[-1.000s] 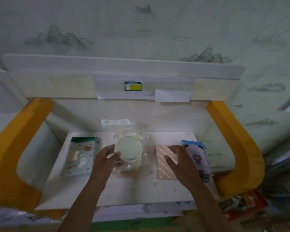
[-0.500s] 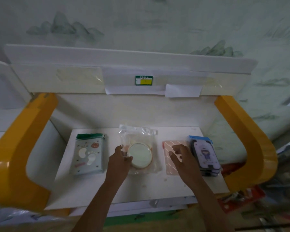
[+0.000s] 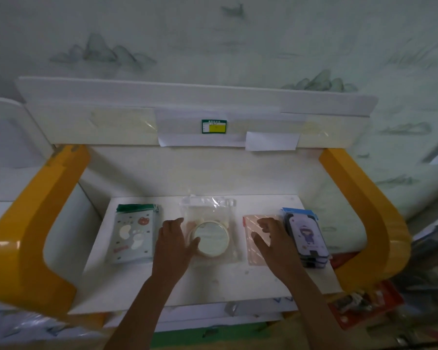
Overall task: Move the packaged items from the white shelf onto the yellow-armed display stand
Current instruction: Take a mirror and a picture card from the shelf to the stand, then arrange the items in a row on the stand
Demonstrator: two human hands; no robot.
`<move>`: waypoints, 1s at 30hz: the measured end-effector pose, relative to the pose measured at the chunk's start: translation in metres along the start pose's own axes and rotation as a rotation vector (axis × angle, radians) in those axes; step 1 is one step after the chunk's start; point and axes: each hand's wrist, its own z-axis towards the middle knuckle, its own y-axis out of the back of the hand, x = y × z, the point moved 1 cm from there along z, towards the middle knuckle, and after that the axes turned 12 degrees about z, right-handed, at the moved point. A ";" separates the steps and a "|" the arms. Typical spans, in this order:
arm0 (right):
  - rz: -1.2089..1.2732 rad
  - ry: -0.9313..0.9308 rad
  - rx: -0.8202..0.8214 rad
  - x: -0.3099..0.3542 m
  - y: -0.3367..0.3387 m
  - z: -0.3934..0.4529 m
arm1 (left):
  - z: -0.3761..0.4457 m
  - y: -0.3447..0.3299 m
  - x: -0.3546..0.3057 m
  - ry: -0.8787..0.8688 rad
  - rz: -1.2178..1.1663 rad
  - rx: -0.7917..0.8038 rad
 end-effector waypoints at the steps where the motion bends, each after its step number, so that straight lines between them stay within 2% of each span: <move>1: 0.001 0.006 0.024 0.003 0.000 0.001 | -0.001 0.005 0.001 -0.009 -0.011 0.003; 8: 0.046 0.143 0.149 0.026 -0.022 0.012 | -0.017 0.047 0.026 0.021 -0.092 -0.039; 12: 0.058 0.208 0.209 0.046 -0.051 0.018 | -0.026 0.068 0.056 0.096 -0.118 -0.092; 19: 0.087 0.242 0.335 0.089 -0.120 0.026 | -0.030 0.094 0.107 0.280 -0.197 -0.084; 25: 0.027 0.190 0.407 0.112 -0.179 0.031 | -0.006 0.086 0.146 0.369 -0.281 0.040; 30: 0.048 -0.015 0.428 0.114 -0.222 0.035 | 0.017 0.066 0.159 0.423 -0.289 0.202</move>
